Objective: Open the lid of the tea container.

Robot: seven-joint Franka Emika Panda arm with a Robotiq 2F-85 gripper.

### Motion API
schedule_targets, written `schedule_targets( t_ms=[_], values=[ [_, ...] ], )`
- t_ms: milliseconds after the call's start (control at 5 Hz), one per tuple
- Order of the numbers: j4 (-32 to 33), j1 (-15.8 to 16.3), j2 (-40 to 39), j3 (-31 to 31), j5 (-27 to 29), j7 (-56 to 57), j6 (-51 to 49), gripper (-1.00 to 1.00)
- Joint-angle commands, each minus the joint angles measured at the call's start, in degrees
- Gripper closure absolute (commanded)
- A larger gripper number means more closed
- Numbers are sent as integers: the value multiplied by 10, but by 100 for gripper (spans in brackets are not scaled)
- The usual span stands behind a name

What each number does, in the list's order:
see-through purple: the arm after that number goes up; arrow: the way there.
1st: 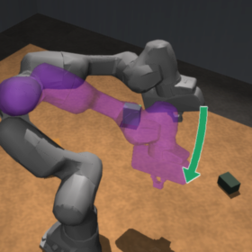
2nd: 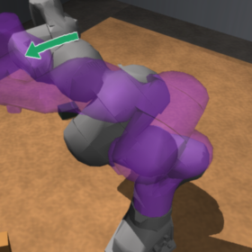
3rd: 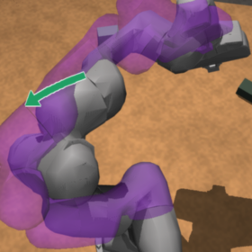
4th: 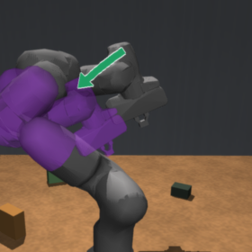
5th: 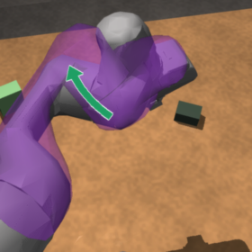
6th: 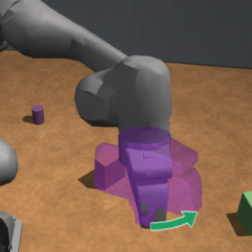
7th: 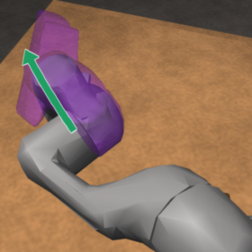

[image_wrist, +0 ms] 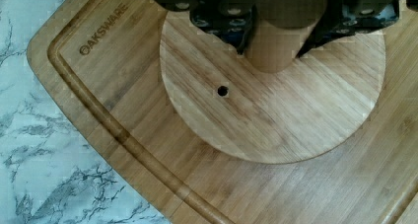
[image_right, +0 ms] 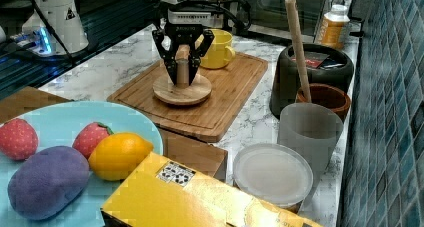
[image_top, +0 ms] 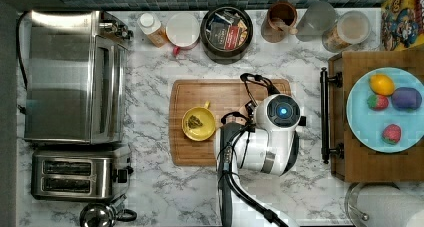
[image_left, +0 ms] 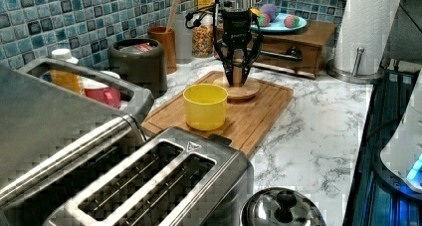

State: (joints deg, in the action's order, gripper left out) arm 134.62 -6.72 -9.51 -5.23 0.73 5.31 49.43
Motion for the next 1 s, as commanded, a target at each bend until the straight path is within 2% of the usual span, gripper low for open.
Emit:
schedule_targets(
  t_ms=[200,400,600,800,1000],
  values=[
    [-38,32,82,27,-41,21,-1,100],
    [-61,36,130,50,-8,75,8,100],
    [-114,45,151,64,5,118,-39,100],
    [-156,58,166,65,6,133,-76,100],
    [-225,51,166,72,5,99,-149,100]
  ],
)
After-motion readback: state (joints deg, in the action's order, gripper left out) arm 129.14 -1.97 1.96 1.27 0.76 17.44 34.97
